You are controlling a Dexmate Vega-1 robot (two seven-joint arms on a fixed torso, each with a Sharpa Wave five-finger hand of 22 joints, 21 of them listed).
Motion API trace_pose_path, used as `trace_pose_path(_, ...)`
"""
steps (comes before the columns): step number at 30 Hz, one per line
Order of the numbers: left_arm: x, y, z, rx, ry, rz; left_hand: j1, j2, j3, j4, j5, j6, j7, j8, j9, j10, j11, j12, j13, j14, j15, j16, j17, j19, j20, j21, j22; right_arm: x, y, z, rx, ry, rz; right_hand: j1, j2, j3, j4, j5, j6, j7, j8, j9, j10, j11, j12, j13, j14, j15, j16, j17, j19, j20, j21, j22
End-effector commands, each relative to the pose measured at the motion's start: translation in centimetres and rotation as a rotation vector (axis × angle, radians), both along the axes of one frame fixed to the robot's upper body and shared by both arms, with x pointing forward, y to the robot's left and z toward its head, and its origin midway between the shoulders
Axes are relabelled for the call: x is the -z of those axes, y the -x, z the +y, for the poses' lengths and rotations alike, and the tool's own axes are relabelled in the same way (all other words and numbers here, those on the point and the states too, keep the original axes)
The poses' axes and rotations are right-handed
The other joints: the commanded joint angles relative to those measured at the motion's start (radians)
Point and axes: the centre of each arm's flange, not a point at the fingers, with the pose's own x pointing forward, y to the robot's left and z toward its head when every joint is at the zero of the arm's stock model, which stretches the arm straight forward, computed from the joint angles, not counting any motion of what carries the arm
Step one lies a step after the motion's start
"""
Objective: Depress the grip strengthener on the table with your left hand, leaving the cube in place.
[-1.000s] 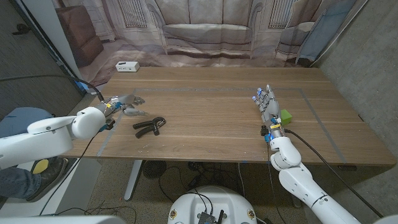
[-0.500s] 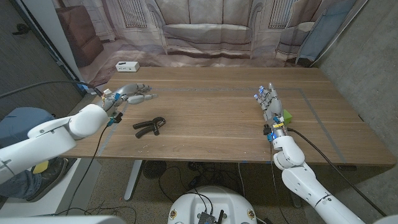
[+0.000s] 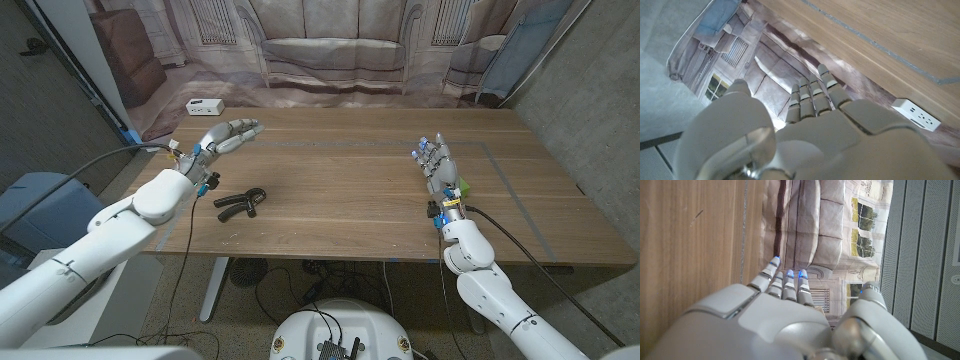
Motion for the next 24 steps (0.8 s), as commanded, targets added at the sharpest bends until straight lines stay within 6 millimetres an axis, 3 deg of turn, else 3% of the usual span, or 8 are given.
trace_pose_path(1, -0.9, -3.1, -3.8, 0.299, 0.197, 0.005, -0.043, -0.008, -0.019, 0.012, 0.004, -0.052, -0.007, -0.007, -0.001, -0.061, -0.011, -0.007, -0.009, -0.066, 0.001, -0.006, 0.002, -0.049, -0.004, -0.027, 0.006, -0.8, 0.3, -0.5, -0.015, 0.051, -0.028, 0.006, 0.0, -0.003, 0.002, -0.002, -0.002, 0.001, -0.001, 0.004, 0.008, -0.001, -0.002, 0.002, 0.002, 0.002, 0.001, 0.002, 0.004, -0.003, 0.001, 0.003)
trace_pose_path(12, -0.2, -5.6, -6.5, 0.399, 0.229, 0.113, -0.127, -0.032, -0.062, 0.02, 0.012, -0.164, -0.003, -0.009, -0.004, -0.164, -0.003, -0.007, -0.024, -0.167, 0.02, -0.004, 0.001, -0.147, -0.006, -0.063, 0.006, -0.9, 0.4, -1.3, -0.035, 0.097, -0.007, 0.0, -0.003, -0.008, 0.004, -0.001, -0.027, 0.004, -0.01, 0.003, 0.018, -0.008, 0.0, 0.002, 0.019, -0.008, 0.007, 0.002, 0.028, -0.012, 0.009, 0.002)
trace_pose_path(24, 0.7, -6.1, -7.5, 0.432, 0.268, 0.144, -0.141, -0.034, -0.07, 0.02, 0.014, -0.183, 0.002, -0.006, -0.005, -0.177, 0.001, -0.004, -0.027, -0.178, 0.024, -0.001, 0.0, -0.163, -0.009, -0.065, 0.006, -0.1, 0.4, -1.9, -0.039, 0.089, 0.006, -0.003, -0.006, -0.011, 0.005, -0.001, -0.03, 0.006, -0.01, 0.003, 0.019, -0.004, -0.001, 0.002, 0.022, -0.006, 0.007, 0.003, 0.03, -0.011, 0.008, 0.002)
